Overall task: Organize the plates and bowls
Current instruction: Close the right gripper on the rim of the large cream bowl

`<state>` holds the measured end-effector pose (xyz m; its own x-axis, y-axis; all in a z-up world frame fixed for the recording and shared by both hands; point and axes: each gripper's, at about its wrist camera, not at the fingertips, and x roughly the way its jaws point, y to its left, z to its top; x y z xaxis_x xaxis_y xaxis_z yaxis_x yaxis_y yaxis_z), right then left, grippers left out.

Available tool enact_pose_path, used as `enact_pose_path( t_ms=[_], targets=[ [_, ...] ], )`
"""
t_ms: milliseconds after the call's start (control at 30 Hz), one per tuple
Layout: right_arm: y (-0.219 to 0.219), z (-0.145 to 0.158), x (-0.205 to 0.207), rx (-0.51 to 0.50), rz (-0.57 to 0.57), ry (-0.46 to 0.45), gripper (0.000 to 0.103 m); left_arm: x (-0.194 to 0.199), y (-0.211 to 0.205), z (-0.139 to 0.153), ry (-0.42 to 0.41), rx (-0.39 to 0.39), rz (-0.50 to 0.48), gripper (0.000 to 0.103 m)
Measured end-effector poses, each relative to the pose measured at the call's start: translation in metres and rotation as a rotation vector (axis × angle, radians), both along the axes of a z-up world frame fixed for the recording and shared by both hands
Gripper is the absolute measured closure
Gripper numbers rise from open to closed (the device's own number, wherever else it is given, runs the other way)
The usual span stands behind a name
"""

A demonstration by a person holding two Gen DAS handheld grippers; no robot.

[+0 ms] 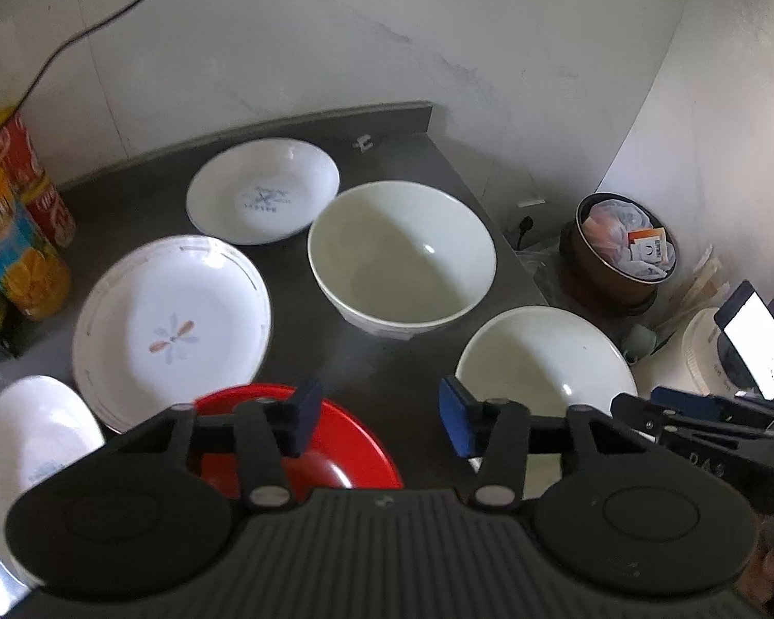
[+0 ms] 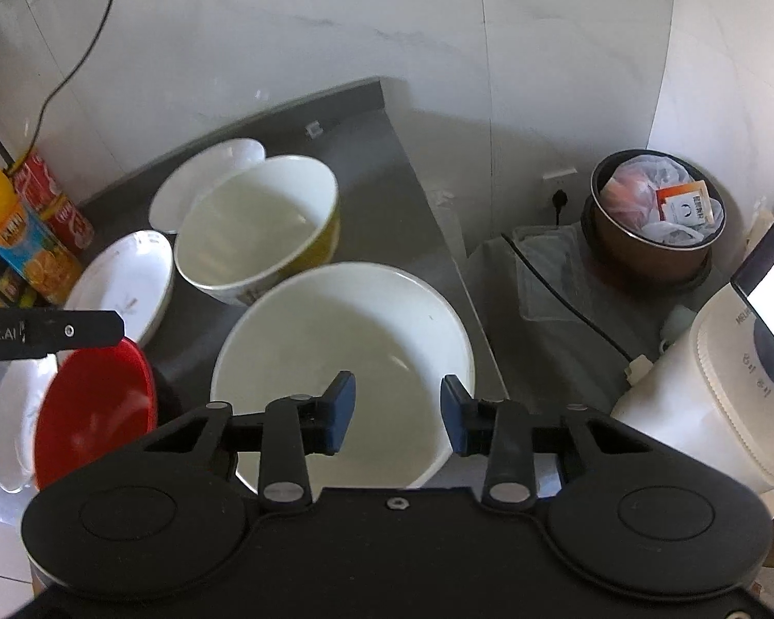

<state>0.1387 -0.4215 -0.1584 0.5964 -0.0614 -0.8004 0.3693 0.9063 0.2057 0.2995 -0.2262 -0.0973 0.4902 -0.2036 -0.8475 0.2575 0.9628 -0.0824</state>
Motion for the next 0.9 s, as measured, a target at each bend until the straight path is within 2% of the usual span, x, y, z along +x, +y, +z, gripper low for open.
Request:
enact_pose_path(
  t_ms=[200, 367, 467, 733, 900],
  targets=[
    [0.001, -0.019, 0.006, 0.0, 0.008, 0.052, 0.075, 0.009, -0.008, -0.02, 0.062, -0.027, 0.016, 0.074],
    [0.005, -0.026, 0.011, -0.019, 0.015, 0.08, 0.076, 0.017, -0.018, -0.042, 0.103, -0.017, 0.036, 0.077],
    [0.002, -0.02, 0.01, -0.017, -0.002, 0.06, 0.076, 0.018, -0.022, -0.051, 0.112, -0.015, 0.036, 0.077],
    [-0.008, -0.014, 0.01, -0.026, -0.036, 0.036, 0.08, 0.024, -0.026, -0.06, 0.12, -0.031, 0.03, 0.077],
    [-0.013, -0.007, 0.007, -0.045, -0.085, 0.008, 0.08, 0.028, -0.029, -0.061, 0.091, -0.038, 0.016, 0.077]
  ],
)
